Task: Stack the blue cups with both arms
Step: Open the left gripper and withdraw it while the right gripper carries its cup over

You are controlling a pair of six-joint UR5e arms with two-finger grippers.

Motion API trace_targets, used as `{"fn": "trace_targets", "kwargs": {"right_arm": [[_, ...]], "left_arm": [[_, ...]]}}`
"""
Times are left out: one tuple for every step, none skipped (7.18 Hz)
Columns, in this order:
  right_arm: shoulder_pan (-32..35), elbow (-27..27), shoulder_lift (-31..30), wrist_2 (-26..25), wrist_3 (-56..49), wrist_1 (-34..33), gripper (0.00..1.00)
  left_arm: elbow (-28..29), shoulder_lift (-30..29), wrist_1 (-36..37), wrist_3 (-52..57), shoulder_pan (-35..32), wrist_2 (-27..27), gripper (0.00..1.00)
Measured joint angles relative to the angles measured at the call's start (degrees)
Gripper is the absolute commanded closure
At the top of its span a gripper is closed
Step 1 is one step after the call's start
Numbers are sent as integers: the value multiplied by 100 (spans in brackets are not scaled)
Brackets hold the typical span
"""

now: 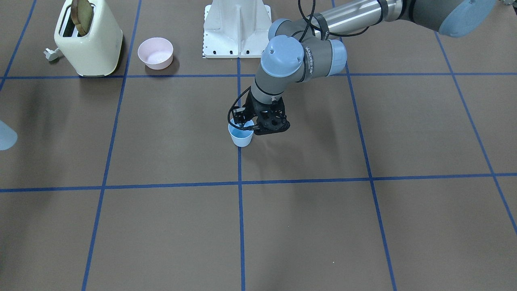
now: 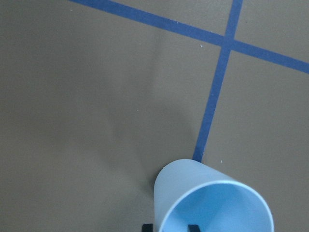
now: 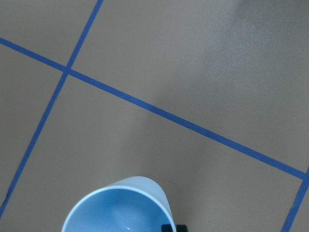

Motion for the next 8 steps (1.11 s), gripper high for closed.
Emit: {"fn": "trace_targets", "kwargs": {"right_arm": [[-99, 59, 259, -17, 170, -246, 100], [-285, 123, 522, -40, 494, -403, 100], [-567, 219, 805, -64, 1081, -471, 100], [-902, 337, 1106, -88, 1797, -495, 100], [-1276, 437, 1409, -167, 2496, -502, 100], [-1717, 512, 1734, -394, 3208, -505, 100], [-2215, 532, 2089, -759, 3910, -505, 100], [-2728, 507, 2424, -1176, 4533, -506, 100]], "left_arm": [[-82, 17, 10, 60, -79, -26, 5], [-171, 65, 45, 182, -176, -63, 5], [-299, 199, 101, 379, -310, -149, 5], [-456, 395, 151, 625, -477, -293, 5], [-579, 585, 222, 901, -681, -456, 4], [-647, 712, 391, 1253, -898, -574, 3], [-700, 793, 662, 1747, -1115, -625, 3], [-791, 925, 918, 2324, -1344, -642, 3]]}}
